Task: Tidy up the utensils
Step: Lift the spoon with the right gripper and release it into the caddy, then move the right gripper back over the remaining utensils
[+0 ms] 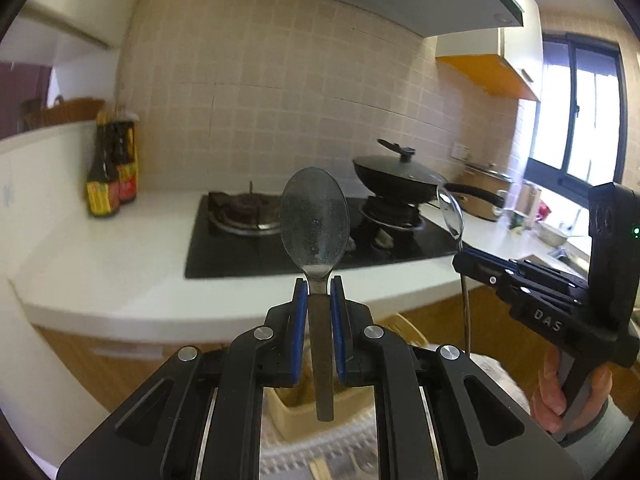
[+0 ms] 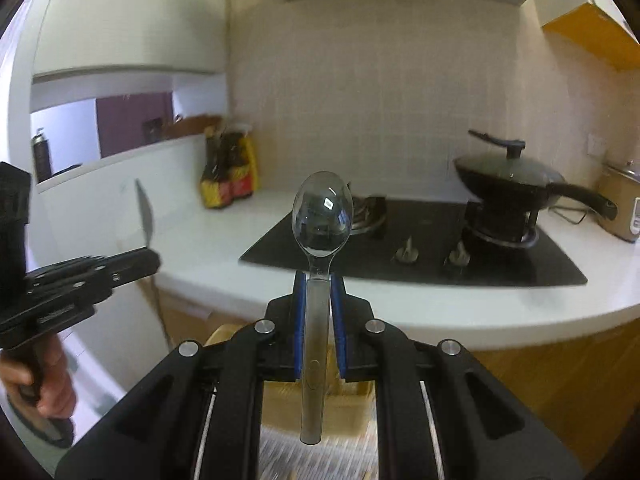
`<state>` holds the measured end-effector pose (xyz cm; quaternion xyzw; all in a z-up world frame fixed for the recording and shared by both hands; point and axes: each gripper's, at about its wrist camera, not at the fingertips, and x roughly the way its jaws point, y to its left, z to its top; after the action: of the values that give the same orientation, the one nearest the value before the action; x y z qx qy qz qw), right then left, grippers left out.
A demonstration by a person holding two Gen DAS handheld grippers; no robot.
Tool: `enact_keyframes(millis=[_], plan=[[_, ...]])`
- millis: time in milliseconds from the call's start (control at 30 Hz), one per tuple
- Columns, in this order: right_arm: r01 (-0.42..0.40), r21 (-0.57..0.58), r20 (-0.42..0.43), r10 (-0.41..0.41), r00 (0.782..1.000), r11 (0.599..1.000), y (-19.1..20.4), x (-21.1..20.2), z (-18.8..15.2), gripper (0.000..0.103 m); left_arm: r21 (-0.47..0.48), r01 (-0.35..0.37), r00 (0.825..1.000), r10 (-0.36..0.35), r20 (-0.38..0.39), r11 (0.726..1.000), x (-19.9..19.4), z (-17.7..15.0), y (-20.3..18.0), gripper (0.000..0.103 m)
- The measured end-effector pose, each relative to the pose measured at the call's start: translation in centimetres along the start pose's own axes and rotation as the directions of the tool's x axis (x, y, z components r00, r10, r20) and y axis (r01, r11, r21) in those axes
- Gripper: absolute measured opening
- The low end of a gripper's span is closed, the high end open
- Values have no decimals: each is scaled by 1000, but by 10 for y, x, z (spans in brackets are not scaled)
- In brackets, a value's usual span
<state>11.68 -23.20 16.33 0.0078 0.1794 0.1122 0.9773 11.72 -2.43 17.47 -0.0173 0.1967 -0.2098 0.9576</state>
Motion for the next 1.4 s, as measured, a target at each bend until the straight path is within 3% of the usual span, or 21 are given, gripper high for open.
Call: enact_keyframes(millis=[200, 367, 567, 667, 800, 867, 967, 1100, 1267, 1400], plan=[[34, 12, 86, -35, 996, 999, -19, 38, -14, 10, 5, -41, 999, 41, 21, 999, 32, -9, 5, 10], [57, -3, 77, -56, 995, 998, -22, 61, -31, 10, 20, -74, 997, 74, 13, 997, 60, -25, 13, 10], [64, -2, 79, -64, 995, 998, -25, 65, -50, 11, -7, -38, 999, 38, -6, 999, 77, -42, 20, 10], [44, -4, 28, -44, 999, 999, -27, 66, -57, 11, -3, -43, 999, 43, -28, 999, 81, -49, 18, 11], [1, 22, -15, -1, 1000, 1000, -33, 54, -65, 18, -21, -12, 999, 11, -42, 1000, 73, -59, 23, 23], [-23, 54, -32, 25, 999, 998, -38, 45, -68, 30, -29, 3, 999, -5, -48, 1000, 65, -63, 25, 26], [-20, 90, -61, 26, 998, 996, -42, 29, -73, 42, -44, 33, 998, -36, -58, 998, 50, -66, 26, 41], [-6, 153, -138, 27, 990, 988, -50, 9, -80, 42, -23, 54, 996, -55, -69, 998, 22, -72, 17, 42], [-24, 255, -233, 86, 969, 967, -58, -9, -91, 42, 49, 46, 994, -41, -100, 998, -8, -80, -5, 42], [3, 228, -307, 69, 949, 974, -47, -22, -105, 42, 84, 25, 987, -11, -161, 996, -20, -95, -21, 42]])
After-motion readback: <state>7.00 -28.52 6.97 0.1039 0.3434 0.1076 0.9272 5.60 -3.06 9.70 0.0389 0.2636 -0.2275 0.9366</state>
